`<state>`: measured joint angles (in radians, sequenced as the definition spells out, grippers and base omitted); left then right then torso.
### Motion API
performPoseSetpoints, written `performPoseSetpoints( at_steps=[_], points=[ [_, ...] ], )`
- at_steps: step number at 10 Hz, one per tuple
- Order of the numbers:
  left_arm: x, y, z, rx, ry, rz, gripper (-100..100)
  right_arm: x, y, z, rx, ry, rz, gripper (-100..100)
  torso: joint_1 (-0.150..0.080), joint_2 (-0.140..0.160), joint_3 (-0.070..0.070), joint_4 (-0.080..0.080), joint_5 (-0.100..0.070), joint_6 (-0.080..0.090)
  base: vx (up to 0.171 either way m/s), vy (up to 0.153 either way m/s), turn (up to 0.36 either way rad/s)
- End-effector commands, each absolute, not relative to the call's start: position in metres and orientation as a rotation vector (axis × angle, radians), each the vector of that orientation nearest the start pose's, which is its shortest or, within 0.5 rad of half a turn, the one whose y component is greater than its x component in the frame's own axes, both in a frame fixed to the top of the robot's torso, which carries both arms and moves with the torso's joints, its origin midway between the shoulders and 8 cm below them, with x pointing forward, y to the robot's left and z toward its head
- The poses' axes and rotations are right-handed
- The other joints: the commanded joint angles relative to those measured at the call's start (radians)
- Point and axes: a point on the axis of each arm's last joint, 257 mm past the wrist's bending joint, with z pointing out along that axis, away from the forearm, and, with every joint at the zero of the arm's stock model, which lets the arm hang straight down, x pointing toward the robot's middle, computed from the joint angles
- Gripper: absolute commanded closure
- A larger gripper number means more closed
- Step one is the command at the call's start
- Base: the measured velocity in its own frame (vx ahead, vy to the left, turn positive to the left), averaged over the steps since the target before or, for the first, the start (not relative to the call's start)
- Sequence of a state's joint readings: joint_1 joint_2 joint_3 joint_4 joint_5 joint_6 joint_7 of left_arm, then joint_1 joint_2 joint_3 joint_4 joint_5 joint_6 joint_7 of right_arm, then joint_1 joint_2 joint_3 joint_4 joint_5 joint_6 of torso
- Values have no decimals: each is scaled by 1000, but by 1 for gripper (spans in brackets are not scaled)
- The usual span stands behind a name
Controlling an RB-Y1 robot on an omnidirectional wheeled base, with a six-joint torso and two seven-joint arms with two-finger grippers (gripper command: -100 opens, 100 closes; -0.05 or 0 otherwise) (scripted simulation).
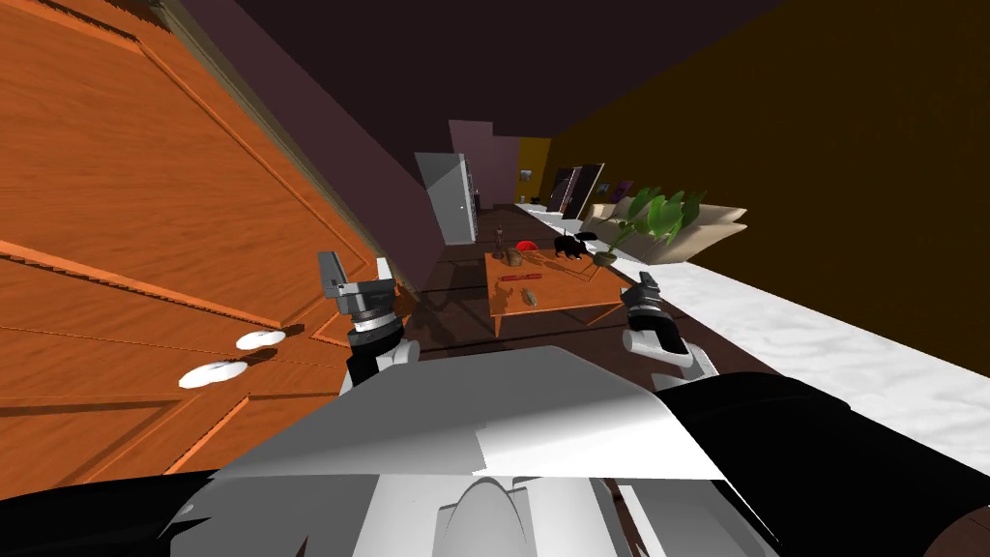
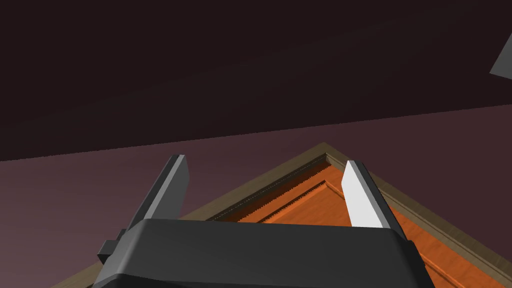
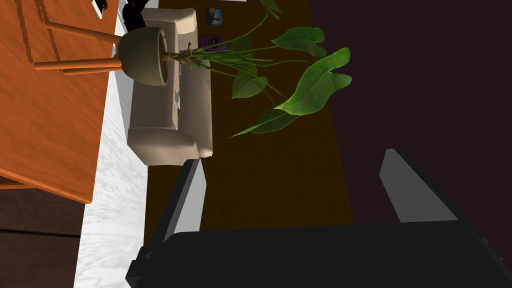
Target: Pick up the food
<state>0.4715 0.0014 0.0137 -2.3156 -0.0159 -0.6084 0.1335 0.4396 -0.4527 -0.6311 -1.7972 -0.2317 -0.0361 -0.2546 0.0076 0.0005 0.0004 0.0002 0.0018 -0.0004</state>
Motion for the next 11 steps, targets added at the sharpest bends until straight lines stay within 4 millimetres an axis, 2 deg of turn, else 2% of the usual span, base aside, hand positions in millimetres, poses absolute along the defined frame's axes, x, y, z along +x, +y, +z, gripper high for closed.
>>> performPoseSetpoints(
  at_steps=[1,2,3,4,5,6,8,9,10,11],
  points=[
    [317,272,68,-547,476,-1452,0,320,-664,-113,1282,772,691,-100,0,0,0,0,0,0,6,108,111],
    [317,272,68,-547,476,-1452,0,311,-687,-112,1335,727,686,-100,-2,1,0,0,0,1,15,127,234],
    [317,272,68,-547,476,-1452,0,306,-694,-123,1361,725,668,-100,-1,0,0,0,0,0,22,93,118],
    [317,272,68,-547,476,-1452,0,296,-716,-124,1419,674,663,-100,-3,0,0,0,0,1,25,105,244],
    [317,272,68,-547,476,-1452,0,291,-721,-133,1440,672,649,-100,-2,0,0,0,0,0,29,86,108],
    [317,272,68,-547,476,-1452,0,281,-742,-135,1500,617,646,-100,-3,0,0,0,-1,1,45,114,263],
    [317,272,68,-547,476,-1452,0,274,-748,-147,1525,611,627,-100,-3,-1,-1,0,0,1,28,62,43],
    [317,272,68,-547,476,-1452,0,262,-768,-152,1590,550,624,-100,-6,1,0,0,-1,1,27,75,293],
    [317,272,68,-547,476,-1452,0,256,-772,-160,1608,544,610,-100,-4,0,0,0,-1,0,34,67,142],
    [317,272,68,-547,476,-1452,0,246,-788,-163,1667,481,614,-100,-5,0,0,0,-1,1,40,87,223]
  ],
)
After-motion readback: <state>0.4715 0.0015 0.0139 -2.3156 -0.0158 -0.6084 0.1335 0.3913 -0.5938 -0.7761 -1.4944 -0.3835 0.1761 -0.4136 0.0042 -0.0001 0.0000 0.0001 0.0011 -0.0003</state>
